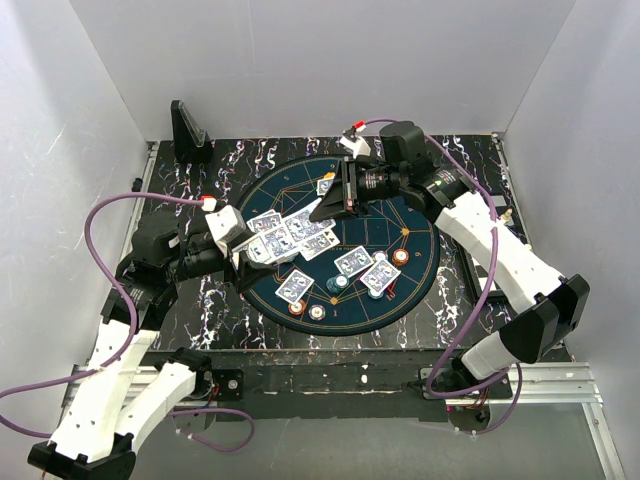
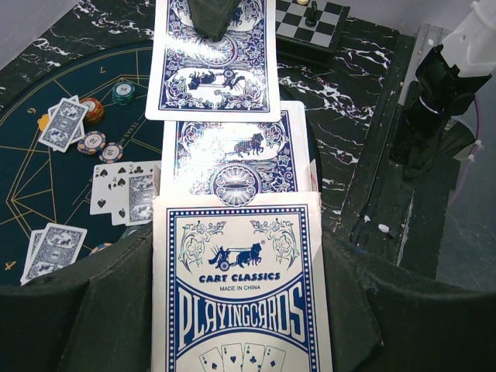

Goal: Distribute texas hold em gaming equipment

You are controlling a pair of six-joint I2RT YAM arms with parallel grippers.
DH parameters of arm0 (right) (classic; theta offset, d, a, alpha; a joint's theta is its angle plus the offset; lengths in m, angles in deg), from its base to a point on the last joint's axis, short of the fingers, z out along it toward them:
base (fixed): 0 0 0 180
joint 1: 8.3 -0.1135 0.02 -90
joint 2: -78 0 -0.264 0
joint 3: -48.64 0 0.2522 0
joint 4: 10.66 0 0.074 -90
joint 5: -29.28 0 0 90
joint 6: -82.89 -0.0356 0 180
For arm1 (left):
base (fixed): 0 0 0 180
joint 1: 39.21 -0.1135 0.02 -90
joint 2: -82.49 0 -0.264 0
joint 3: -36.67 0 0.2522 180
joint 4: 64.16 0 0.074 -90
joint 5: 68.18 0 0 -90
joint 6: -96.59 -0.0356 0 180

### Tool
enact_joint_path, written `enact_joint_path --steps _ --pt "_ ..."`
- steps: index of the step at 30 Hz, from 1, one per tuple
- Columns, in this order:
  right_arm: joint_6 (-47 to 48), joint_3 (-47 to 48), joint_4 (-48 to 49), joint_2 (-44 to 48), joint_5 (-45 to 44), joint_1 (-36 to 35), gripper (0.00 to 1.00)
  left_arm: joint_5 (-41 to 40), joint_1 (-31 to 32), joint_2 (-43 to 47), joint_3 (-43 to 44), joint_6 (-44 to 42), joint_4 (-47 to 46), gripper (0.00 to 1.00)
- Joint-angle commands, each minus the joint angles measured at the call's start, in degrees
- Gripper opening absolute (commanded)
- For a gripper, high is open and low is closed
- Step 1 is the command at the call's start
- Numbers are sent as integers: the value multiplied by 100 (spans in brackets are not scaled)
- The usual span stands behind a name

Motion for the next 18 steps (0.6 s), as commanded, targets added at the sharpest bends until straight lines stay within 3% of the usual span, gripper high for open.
enact_joint_path --steps 1,5,18 --pt "-13 72 157 160 151 62 8 60 11 71 129 56 -160 0" --pt "-40 98 226 247 317 291 1 34 11 88 120 65 -143 0" --pt "-295 -174 710 362 696 616 1 52 11 97 93 47 -134 0"
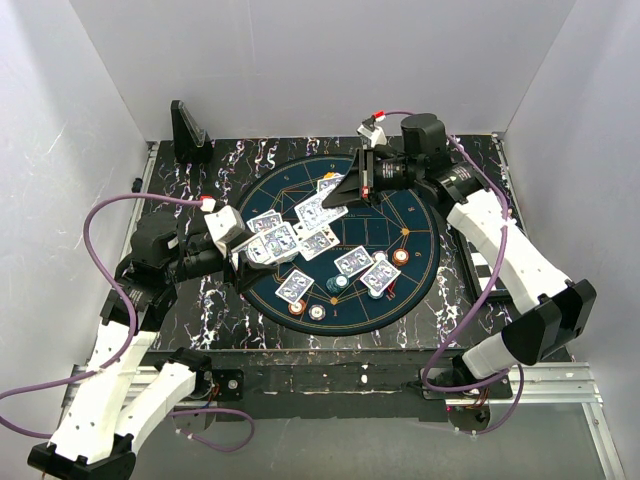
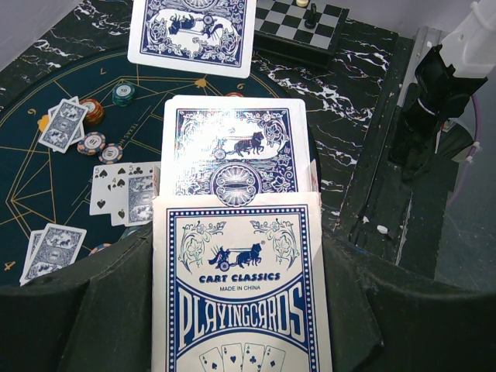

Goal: Distribute texas hold em gaming equipment

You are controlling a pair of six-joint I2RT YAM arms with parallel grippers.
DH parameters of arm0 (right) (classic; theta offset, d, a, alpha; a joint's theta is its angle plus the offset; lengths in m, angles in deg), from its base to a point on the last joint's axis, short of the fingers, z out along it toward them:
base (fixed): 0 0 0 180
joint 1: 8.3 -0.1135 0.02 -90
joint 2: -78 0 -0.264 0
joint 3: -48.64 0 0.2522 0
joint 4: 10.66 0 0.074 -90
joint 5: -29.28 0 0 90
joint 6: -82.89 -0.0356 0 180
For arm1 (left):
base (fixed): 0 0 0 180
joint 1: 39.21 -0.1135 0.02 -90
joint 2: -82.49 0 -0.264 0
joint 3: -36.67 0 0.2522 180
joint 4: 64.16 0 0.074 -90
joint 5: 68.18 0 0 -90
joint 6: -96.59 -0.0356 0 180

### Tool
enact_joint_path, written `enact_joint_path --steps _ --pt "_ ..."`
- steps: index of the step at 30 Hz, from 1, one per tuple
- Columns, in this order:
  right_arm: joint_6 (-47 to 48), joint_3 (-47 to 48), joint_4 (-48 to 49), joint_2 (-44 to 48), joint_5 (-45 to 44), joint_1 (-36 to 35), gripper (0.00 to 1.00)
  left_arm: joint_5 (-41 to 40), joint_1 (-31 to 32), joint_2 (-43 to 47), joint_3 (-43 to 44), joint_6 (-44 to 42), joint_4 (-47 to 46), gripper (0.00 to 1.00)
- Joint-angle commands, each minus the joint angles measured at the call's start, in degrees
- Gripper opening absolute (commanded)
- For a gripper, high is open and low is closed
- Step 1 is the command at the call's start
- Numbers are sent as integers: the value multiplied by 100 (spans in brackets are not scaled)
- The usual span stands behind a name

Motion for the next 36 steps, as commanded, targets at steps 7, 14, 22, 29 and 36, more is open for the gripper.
enact_joint_path --steps 7,14,22,29,36 --pt "-19 -56 415 237 377 33 1 52 11 86 93 6 -136 0" --pt "525 -126 240 343 360 182 1 52 11 78 85 -3 -145 0" --pt "2387 -854 388 220 570 384 2 43 11 95 93 -3 -145 0" --pt "2469 -1190 916 -569 562 516 6 8 11 104 58 -38 -127 0" --pt "1925 -611 1416 -2283 141 569 4 -36 11 104 76 -38 -110 0"
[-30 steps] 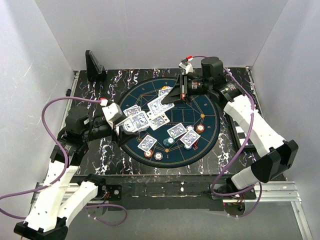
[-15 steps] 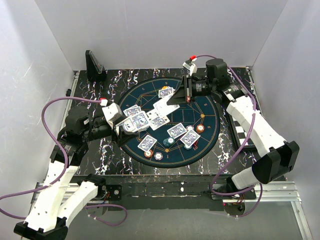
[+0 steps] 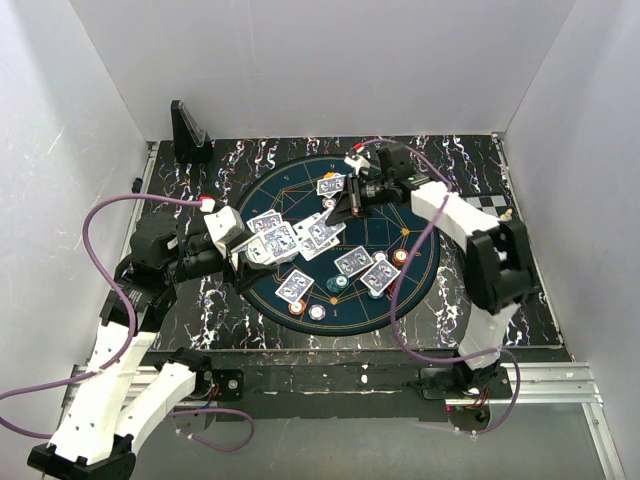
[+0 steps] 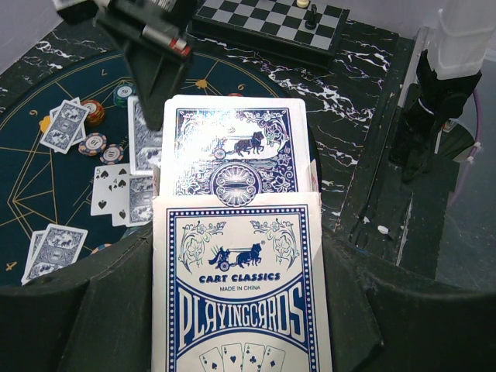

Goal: Distribute texas hold em gaming equipment

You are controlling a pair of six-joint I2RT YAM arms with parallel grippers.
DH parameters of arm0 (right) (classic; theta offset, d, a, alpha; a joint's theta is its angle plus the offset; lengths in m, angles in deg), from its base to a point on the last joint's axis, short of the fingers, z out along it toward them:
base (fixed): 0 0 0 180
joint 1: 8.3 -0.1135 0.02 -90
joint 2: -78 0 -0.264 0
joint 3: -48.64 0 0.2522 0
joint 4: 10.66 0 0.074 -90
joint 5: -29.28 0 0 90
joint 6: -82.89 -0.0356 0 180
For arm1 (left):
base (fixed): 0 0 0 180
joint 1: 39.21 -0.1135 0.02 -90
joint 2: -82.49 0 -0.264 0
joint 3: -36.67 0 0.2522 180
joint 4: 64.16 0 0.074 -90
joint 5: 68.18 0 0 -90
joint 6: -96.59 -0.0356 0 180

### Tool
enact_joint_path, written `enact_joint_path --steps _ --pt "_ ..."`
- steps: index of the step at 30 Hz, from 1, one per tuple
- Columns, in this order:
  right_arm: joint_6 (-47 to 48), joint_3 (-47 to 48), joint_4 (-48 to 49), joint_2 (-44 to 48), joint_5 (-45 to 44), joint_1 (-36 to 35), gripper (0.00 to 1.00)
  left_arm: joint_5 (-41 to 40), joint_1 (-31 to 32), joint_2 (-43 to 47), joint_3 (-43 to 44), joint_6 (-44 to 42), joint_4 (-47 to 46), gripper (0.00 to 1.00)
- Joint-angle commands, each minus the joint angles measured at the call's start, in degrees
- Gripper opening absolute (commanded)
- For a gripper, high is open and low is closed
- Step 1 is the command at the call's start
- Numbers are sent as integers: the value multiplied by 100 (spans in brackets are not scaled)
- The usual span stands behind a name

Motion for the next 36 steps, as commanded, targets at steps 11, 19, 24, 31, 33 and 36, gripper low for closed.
enact_joint_path --steps 11,19,24,31,33,36 --pt "-1046 766 1226 -2031 -1430 34 4 -102 11 80 -3 1 -37 0" --pt "-985 1258 280 -2506 -2300 -177 32 -304 2 54 -152 80 -37 0" --pt "-941 1250 -381 -2350 -2801 -213 57 -348 -94 -34 -389 -112 86 0" --pt "-792 1294 -1067 -1664 -3312 -239 82 274 -875 -87 -891 -727 138 0" --pt "-844 1198 -1033 -1287 -3260 -265 84 652 -1157 -157 -952 -929 182 0" --pt "-950 1074 -927 -646 -2953 -344 86 777 -1368 -272 -988 -1246 279 0"
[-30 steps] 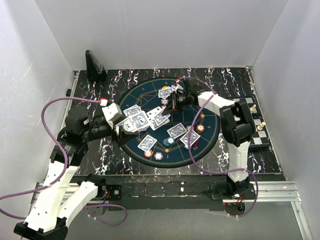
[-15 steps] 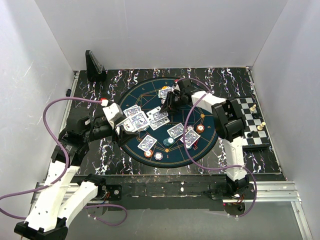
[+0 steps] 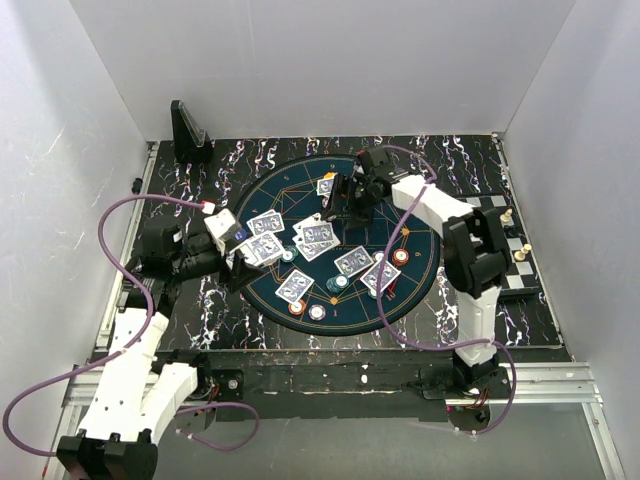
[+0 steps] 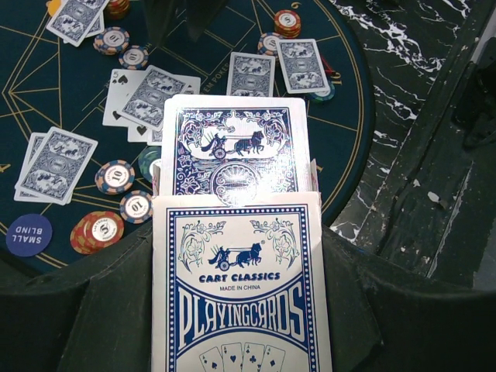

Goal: Distribute texas hold em gaming equipment

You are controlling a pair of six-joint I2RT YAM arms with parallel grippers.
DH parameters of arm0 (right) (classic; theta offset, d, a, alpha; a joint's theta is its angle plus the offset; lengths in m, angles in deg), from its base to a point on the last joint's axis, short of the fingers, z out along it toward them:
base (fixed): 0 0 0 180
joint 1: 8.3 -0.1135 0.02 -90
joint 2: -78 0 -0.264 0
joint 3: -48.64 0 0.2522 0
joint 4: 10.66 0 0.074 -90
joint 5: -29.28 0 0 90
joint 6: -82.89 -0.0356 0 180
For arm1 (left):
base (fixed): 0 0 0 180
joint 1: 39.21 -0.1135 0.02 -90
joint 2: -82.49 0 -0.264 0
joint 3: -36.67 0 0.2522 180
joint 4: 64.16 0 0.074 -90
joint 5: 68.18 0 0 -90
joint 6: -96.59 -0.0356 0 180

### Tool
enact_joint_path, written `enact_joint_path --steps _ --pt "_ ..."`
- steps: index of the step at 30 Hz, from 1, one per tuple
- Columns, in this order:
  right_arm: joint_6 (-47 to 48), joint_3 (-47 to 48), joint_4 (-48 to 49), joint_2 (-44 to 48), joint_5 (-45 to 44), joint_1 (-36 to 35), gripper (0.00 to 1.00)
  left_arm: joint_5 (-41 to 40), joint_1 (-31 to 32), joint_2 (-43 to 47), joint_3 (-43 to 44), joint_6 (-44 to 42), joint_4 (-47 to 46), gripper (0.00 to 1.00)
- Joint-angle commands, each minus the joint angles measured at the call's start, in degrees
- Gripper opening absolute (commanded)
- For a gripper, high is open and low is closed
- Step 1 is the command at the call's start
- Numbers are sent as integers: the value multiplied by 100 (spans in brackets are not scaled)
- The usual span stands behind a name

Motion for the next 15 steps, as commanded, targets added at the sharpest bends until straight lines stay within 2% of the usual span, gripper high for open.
enact_joint_path --steps 1,5,9,15 --pt "-25 34 -146 1253 119 -165 87 586 -274 -60 -54 -604 39 0" --pt "422 612 -1015 1791 -626 -691 88 955 -300 28 -125 -789 30 0" --pt "782 1342 -2105 1546 -1162 -1368 88 1167 -300 151 -125 -868 -49 0" --pt "968 1387 -2511 1510 -1883 -2169 85 1254 -300 125 -55 -859 -75 0"
